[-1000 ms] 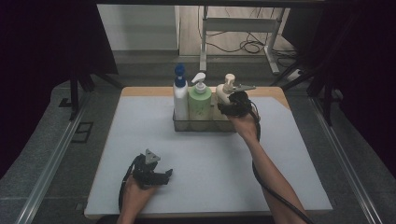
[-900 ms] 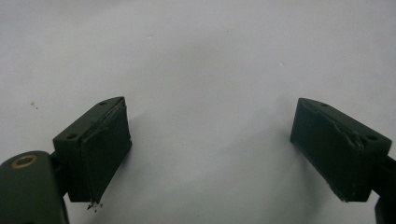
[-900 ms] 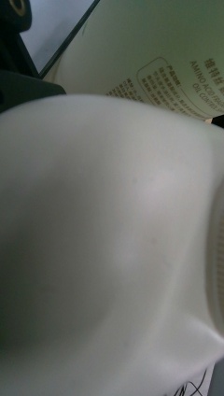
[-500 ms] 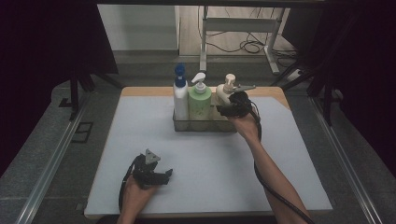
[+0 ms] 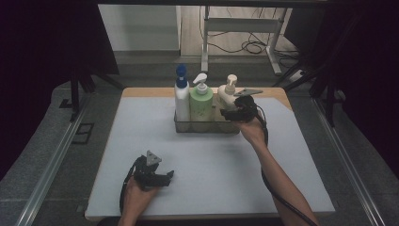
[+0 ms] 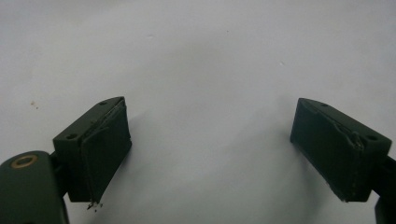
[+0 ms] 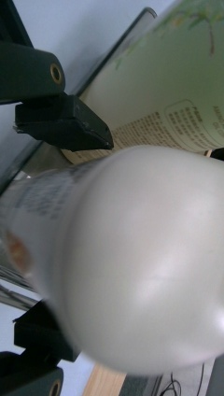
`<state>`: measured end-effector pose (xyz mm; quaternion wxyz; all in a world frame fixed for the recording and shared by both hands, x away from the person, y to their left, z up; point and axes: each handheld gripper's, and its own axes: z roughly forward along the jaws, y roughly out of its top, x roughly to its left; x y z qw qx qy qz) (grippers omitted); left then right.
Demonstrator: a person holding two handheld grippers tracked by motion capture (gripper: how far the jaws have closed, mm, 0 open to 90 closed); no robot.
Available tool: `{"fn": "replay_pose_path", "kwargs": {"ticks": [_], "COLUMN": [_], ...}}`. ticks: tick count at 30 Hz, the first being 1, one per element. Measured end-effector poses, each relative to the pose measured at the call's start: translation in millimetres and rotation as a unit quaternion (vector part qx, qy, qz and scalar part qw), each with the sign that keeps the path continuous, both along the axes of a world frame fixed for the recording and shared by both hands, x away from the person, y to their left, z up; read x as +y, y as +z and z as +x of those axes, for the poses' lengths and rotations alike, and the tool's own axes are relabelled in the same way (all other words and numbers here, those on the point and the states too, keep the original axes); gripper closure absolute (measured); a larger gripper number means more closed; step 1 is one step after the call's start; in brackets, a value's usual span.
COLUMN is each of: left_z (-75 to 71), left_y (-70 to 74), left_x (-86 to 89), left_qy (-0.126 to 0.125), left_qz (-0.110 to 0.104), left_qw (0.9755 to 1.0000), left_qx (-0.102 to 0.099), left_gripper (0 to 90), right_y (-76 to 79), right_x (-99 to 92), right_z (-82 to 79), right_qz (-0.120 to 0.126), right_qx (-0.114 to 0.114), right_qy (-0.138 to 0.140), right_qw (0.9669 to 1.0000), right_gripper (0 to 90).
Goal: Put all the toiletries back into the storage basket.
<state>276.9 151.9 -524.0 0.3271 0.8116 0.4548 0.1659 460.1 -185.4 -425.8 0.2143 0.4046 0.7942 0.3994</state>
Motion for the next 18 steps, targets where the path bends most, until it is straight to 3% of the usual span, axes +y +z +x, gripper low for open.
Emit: {"fn": "replay_pose_path", "kwargs": {"ticks": [9,18], "left_z": [-0.1,-0.1], "left_y": [0.2,0.2], "left_x": [-0.2,-0.2], "left_qy": [0.001,0.001], "left_qz": [0.000,0.000], "left_qw": [1.0000,1.0000], "left_qx": [0.001,0.001], "left_gripper": [11.7,11.7], "right_y": [1.9,4.6], "right_x": [-11.5,-23.6], "right_z": [-14.6,-27.2], "right_qz": [-0.004,0.007], "right_qx": [0.005,0.010], "right_qy": [0.005,0.020], "right_qw": [1.0000,0.9997], "right_gripper": [27.6,31.7]}}
